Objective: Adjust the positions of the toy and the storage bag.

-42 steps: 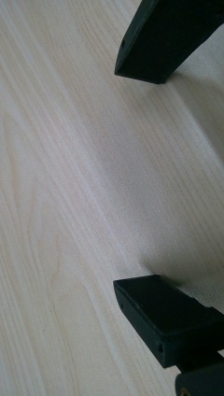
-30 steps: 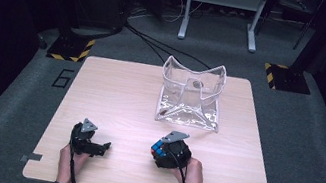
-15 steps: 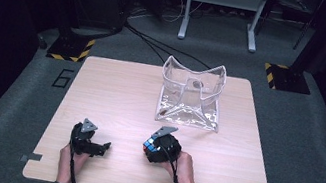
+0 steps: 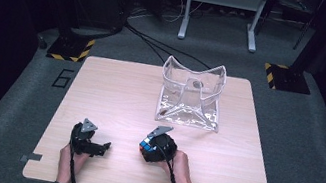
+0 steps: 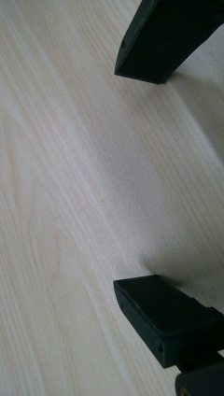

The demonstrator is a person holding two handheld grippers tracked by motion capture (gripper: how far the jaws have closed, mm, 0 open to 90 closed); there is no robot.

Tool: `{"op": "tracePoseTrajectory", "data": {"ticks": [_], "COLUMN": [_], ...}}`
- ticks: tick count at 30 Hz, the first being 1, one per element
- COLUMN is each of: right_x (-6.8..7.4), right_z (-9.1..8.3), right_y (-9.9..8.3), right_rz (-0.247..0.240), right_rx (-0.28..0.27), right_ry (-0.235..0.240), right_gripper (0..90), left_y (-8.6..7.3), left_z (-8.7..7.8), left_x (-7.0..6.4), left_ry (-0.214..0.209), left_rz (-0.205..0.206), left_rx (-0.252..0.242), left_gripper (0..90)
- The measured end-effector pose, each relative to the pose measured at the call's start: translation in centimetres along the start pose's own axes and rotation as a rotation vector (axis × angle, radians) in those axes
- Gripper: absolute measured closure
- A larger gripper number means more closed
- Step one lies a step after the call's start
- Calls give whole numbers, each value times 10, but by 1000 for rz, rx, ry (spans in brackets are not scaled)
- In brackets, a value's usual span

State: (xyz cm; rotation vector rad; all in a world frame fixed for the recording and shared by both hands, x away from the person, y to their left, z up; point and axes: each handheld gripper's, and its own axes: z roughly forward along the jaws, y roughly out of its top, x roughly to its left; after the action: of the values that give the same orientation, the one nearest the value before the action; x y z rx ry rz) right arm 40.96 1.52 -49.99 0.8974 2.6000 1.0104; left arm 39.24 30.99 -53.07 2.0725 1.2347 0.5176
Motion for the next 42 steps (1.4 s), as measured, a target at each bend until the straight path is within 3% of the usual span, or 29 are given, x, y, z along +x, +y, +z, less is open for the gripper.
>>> {"op": "tracePoseTrajectory", "data": {"ticks": [6,9,12,17,28,31,41,42], "right_x": [0,1,1,-1,-10,-13,-28,-30], "right_z": [2,4,2,-9,-36,-43,-66,-69], "right_y": [-1,-2,-2,-3,-10,-13,-27,-29], "right_rz": [10,9,3,23,44,56,91,96], "right_rx": [9,16,8,-14,-63,-64,-82,-82], "right_ry": [1,10,8,30,15,6,-33,-40], "right_gripper": [313,193,137,78,42,41,46,47], "left_y": [0,0,0,0,2,4,20,25], "left_z": [0,0,0,0,1,2,-1,-3], "left_x": [0,0,0,0,0,2,5,6], "left_ry": [1,1,-1,-2,11,-14,-76,-115], "left_rz": [-6,-7,-6,-5,-32,-53,-61,-72], "left_rx": [-5,-5,-4,-4,-7,-6,6,-1], "left_gripper": [10,10,10,10,17,5,6,6]}}
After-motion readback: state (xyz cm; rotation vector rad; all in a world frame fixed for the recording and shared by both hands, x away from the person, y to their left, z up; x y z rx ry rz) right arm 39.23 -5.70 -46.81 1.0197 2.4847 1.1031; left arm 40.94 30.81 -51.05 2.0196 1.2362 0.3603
